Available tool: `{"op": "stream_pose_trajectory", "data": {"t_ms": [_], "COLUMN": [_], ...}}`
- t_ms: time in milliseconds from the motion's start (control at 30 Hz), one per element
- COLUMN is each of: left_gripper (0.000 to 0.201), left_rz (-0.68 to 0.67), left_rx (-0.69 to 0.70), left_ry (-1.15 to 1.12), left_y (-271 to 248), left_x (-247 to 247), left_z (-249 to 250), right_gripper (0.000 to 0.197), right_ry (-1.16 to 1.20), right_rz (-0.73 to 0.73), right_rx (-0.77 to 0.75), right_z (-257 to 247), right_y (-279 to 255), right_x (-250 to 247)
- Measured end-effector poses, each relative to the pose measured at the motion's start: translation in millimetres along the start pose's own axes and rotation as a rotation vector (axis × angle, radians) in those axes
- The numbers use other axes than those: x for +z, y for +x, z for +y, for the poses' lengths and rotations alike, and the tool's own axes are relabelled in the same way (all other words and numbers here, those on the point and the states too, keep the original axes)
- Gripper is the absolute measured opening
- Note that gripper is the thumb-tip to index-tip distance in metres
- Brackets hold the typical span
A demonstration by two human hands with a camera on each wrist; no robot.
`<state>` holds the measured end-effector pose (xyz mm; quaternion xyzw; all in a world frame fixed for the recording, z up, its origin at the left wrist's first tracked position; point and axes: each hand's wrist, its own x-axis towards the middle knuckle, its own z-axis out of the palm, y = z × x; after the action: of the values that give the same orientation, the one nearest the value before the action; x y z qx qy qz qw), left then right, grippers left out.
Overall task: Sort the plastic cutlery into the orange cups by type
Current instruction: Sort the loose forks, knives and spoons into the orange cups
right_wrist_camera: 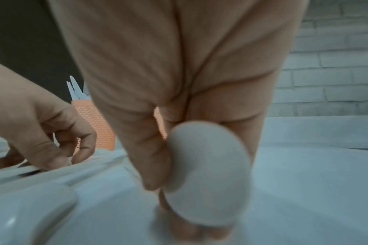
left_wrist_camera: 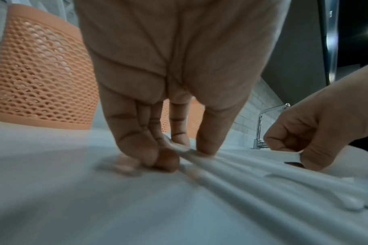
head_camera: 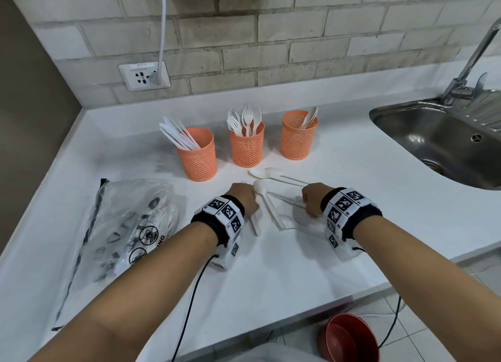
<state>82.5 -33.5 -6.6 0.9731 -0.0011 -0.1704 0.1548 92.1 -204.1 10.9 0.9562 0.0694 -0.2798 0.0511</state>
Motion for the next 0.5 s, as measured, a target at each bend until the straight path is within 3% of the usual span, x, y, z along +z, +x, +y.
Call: {"op": "stream_pose_trajectory", "data": {"t_ms": [100,167,267,500], "left_gripper": [0.031,0.034,0.04,0.051], "left_rz": [0.022,0.058,0.076,0.106], "left_rx": [-0.045,-0.06,-0.083,-0.038], "left_ry": [-0.029,-0.096,-0.194,-0.432], "left_y": [1.2,3.2,7.3,7.0], "left_x": [-3.3,-4.6,-0.8,20.6], "left_z": [0.0,2.4,10.5,23.0], "right_gripper": [0.012,0.023,0.036,0.034], "right_ry": [0.157,0.243,0.255,0.26], "right_rz": [0.065,0.111,0.125,0.09], "right_rx": [0.021,0.0,0.006,-0.003], "right_z": [4.1,7.7,11.2,16.3], "right_y": [-4.9,-7.5,-9.6,-19.3], "right_x": [1.5,3.7,7.9,19.2]}}
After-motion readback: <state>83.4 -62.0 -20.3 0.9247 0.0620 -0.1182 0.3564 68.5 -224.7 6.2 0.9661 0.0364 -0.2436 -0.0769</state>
